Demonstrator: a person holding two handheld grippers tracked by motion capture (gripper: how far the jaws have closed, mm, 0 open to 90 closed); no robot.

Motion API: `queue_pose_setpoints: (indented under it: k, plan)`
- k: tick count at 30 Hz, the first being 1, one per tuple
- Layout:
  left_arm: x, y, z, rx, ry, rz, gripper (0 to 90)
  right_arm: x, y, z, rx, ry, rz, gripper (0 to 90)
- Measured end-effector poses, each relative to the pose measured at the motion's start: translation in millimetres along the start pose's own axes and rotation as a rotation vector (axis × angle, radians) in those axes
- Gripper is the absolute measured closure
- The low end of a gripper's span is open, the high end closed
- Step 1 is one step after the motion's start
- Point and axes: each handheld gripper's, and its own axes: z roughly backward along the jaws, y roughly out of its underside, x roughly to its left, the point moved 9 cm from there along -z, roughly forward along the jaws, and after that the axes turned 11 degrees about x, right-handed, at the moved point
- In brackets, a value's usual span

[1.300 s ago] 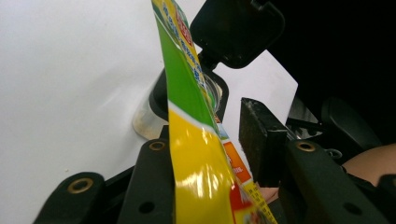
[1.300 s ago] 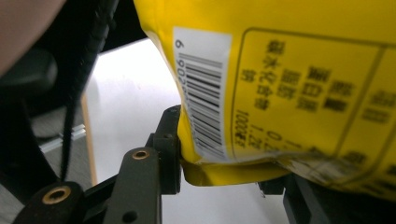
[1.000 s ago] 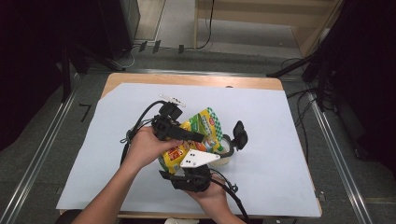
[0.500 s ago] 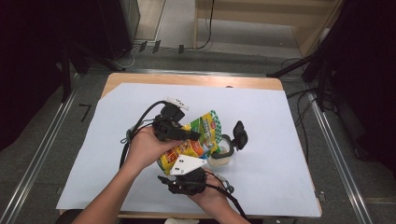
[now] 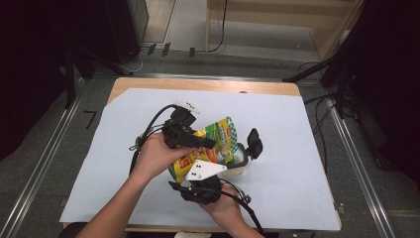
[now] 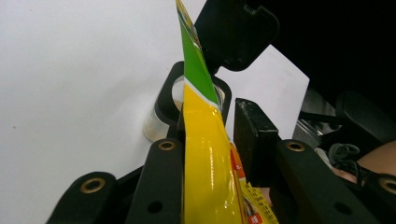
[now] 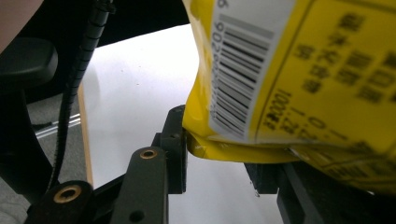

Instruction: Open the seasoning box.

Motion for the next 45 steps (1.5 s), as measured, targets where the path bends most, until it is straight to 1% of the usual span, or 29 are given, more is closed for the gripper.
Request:
queue_pose_setpoints:
  k: [1, 3, 4, 5, 6, 8, 9, 10, 12, 13, 14, 15, 16, 17, 19, 21, 23, 24, 27, 31, 32, 35, 37, 39, 40, 42, 44, 45]
  plan:
    - [2.3, -0.5, -0.6, -0.002, -0.023, 0.009, 70.2, -0.7, -0.7, 0.2, -0.007, 0.000, -0.004, 65.3]
    - [2.3, -0.5, -1.4, 0.000, -0.023, 0.009, 69.8, -1.0, -0.6, 0.5, -0.004, -0.004, -0.010, 65.3]
    - [1.7, -0.3, -1.9, 0.002, -0.016, 0.003, 68.4, -1.4, -0.4, 0.7, -0.002, -0.007, -0.013, 65.3]
    - [1.1, 0.0, -2.7, 0.004, -0.009, -0.003, 64.5, -1.5, 0.5, 0.6, 0.002, -0.009, -0.017, 65.3]
    - [0.9, 0.6, -3.3, 0.010, -0.010, -0.008, 64.5, -1.5, 0.5, 0.6, 0.002, -0.009, -0.017, 65.3]
    - [-0.3, 0.9, -4.5, 0.010, -0.010, -0.021, 58.3, -2.5, 0.7, 1.0, 0.000, -0.005, -0.018, 65.3]
    - [-0.4, 1.1, -4.7, 0.009, -0.019, -0.022, 57.9, -2.4, 0.6, 1.0, -0.002, -0.010, -0.024, 65.3]
    - [-0.3, 0.8, -4.7, 0.007, -0.027, -0.014, 60.0, -2.5, 0.7, 1.1, -0.001, -0.007, -0.022, 65.3]
    - [0.8, -0.2, -3.8, 0.002, -0.037, 0.015, 65.4, -2.2, 0.9, 1.6, -0.001, -0.006, -0.020, 65.3]
    - [2.0, -1.6, -3.1, 0.007, -0.043, 0.067, 70.5, -1.4, 0.4, 2.9, -0.004, -0.010, -0.018, 65.3]
    - [2.0, -1.6, -3.1, 0.007, -0.043, 0.067, 72.6, -1.4, 0.4, 2.9, -0.004, -0.010, -0.018, 65.3]
    - [2.4, -2.0, -2.6, 0.014, -0.037, 0.084, 74.1, -1.1, -0.7, 4.0, -0.013, -0.008, -0.016, 65.3]
    - [2.1, -2.7, -2.5, 0.010, -0.034, 0.087, 74.1, -1.1, -0.7, 4.0, -0.013, -0.008, -0.016, 65.3]
    - [1.9, -3.4, -1.9, 0.006, -0.035, 0.079, 75.1, -1.2, -0.9, 4.5, -0.015, -0.008, -0.017, 65.3]
    - [1.5, -5.1, -1.7, 0.002, -0.036, 0.083, 76.7, -1.4, -1.4, 5.0, -0.018, -0.011, -0.021, 65.3]
    - [2.2, -5.9, -1.1, 0.007, -0.044, 0.075, 77.4, -1.9, -1.9, 5.4, -0.021, -0.013, -0.023, 65.2]
    - [2.8, -8.0, -1.0, -0.001, -0.049, 0.083, 77.9, -2.5, -3.1, 5.3, -0.025, -0.019, -0.024, 65.0]
    - [2.8, -8.0, -1.0, -0.001, -0.049, 0.083, 77.9, -2.5, -3.1, 5.3, -0.025, -0.019, -0.024, 65.0]
    - [4.2, -10.4, 0.5, -0.005, -0.067, 0.077, 78.1, -3.7, -4.7, 4.0, -0.024, -0.024, -0.028, 63.1]
    - [3.9, -12.6, 2.6, -0.014, -0.069, 0.078, 78.3, -5.0, -6.9, 3.3, -0.031, -0.022, -0.027, 63.0]
    - [4.4, -13.5, 3.9, -0.016, -0.077, 0.077, 78.6, -6.0, -7.7, 2.8, -0.032, -0.019, -0.026, 63.0]
    - [2.9, -15.9, 7.2, -0.020, -0.084, 0.079, 80.7, -6.9, -11.0, 1.2, -0.039, -0.021, -0.046, 62.2]
    - [1.6, -15.9, 6.5, -0.010, -0.095, 0.079, 81.2, -7.5, -11.8, 0.6, -0.041, -0.016, -0.048, 62.2]
    - [0.7, -16.3, 5.4, -0.008, -0.089, 0.082, 81.3, -7.6, -11.0, 0.1, -0.035, -0.014, -0.049, 62.8]
    - [0.7, -16.7, 4.2, -0.001, -0.094, 0.080, 81.4, -8.8, -10.1, -0.5, -0.028, -0.009, -0.049, 63.8]
    - [0.3, -19.3, 1.0, 0.011, -0.090, 0.083, 81.8, -9.1, -8.9, -1.3, -0.019, -0.015, -0.057, 65.1]
    - [0.6, -19.7, 1.3, 0.015, -0.089, 0.087, 81.9, -9.2, -9.5, -1.0, -0.025, -0.020, -0.060, 65.4]
    - [0.7, -20.7, 1.5, 0.011, -0.081, 0.092, 82.0, -8.9, -10.0, -0.4, -0.025, -0.028, -0.067, 65.5]
